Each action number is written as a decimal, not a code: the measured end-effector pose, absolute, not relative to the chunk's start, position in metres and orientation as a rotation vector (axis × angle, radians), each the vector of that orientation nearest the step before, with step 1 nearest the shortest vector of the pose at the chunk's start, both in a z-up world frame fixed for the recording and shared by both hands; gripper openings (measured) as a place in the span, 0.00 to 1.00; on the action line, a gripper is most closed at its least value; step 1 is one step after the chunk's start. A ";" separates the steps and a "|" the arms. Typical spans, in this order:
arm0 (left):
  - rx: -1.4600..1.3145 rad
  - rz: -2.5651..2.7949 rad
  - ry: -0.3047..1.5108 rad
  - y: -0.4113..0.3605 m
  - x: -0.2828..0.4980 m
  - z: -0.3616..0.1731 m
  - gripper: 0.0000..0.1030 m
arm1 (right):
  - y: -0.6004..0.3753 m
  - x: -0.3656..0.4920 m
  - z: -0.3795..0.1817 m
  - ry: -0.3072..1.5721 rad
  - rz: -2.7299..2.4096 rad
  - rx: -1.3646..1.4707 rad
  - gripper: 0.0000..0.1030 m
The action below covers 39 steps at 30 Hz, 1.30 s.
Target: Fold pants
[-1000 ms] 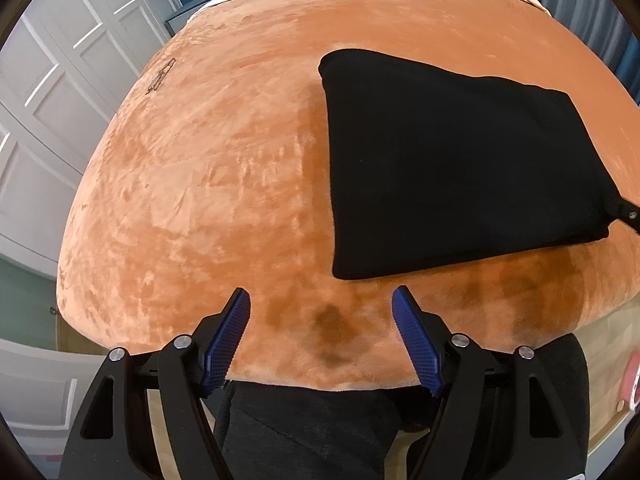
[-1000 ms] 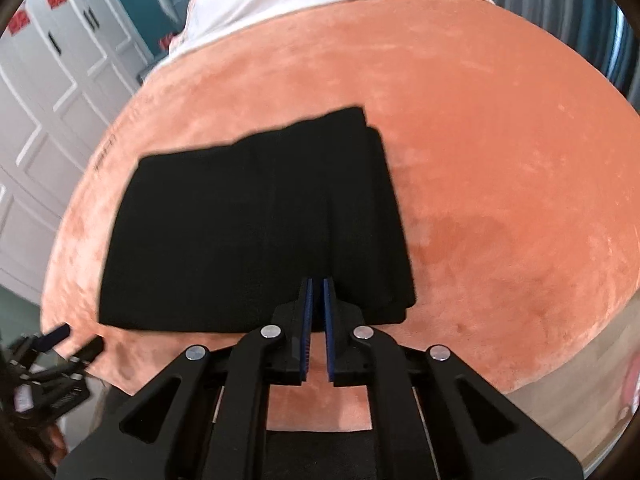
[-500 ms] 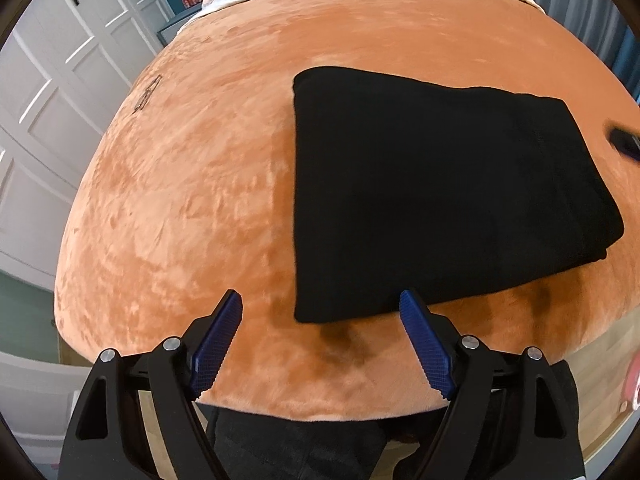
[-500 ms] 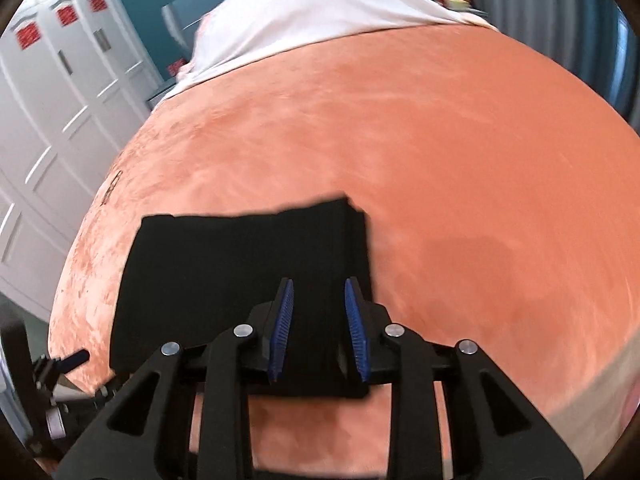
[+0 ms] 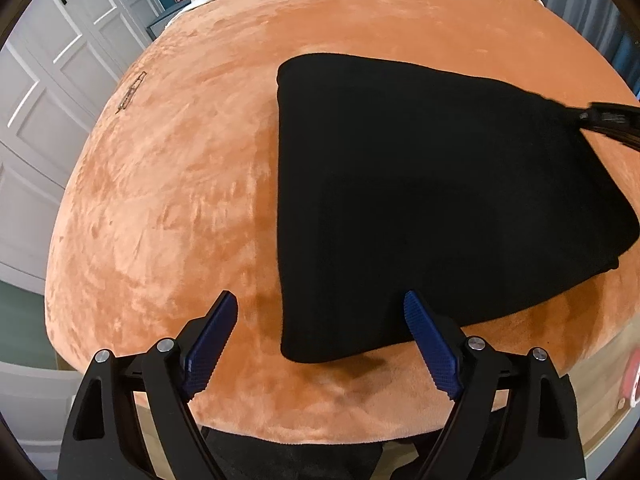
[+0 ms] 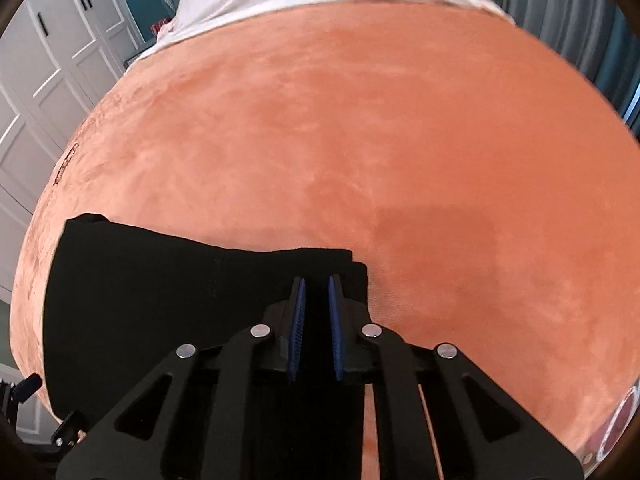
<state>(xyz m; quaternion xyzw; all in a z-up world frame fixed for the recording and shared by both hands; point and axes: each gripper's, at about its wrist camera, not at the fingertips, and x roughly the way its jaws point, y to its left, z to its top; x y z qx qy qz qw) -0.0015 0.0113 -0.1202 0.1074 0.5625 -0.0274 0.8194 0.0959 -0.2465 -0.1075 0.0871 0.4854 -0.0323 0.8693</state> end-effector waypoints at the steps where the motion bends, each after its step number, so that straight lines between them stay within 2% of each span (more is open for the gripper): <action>1: 0.225 -0.060 1.199 0.012 -0.002 -0.120 0.81 | -0.247 0.088 -0.103 1.002 -0.063 0.203 0.16; 3: 0.219 -0.061 1.202 0.013 -0.002 -0.120 0.81 | -0.251 0.064 -0.094 0.974 -0.067 0.257 0.19; 5: 0.219 -0.061 1.200 0.013 -0.002 -0.120 0.81 | -0.254 0.043 -0.089 0.953 -0.093 0.276 0.42; 12: 0.225 -0.061 1.177 0.010 -0.013 -0.111 0.81 | -0.253 -0.019 -0.081 0.939 -0.127 0.308 0.41; 15: 0.226 -0.058 1.168 0.008 -0.019 -0.107 0.81 | -0.250 -0.036 -0.078 0.937 -0.128 0.319 0.45; 16: 0.225 -0.056 1.166 0.008 -0.021 -0.106 0.81 | -0.248 -0.039 -0.077 0.936 -0.130 0.317 0.49; 19: 0.222 -0.051 1.164 0.008 -0.026 -0.103 0.81 | -0.230 -0.045 -0.073 0.911 -0.098 0.283 0.49; 21: 0.224 -0.046 1.160 0.007 -0.029 -0.102 0.81 | -0.215 -0.041 -0.071 0.898 -0.043 0.244 0.45; 23: 0.226 -0.043 1.157 0.007 -0.031 -0.100 0.81 | -0.209 -0.032 -0.078 0.922 -0.004 0.255 0.31; 27: 0.230 -0.033 1.153 0.009 -0.034 -0.096 0.81 | -0.209 -0.025 -0.098 0.971 -0.042 0.221 0.23; 31: 0.229 -0.027 1.156 0.013 -0.034 -0.098 0.82 | -0.225 -0.026 -0.123 1.014 -0.081 0.245 0.06; 39: 0.221 -0.028 1.177 0.019 -0.029 -0.106 0.82 | -0.223 -0.030 -0.103 0.999 -0.066 0.270 0.10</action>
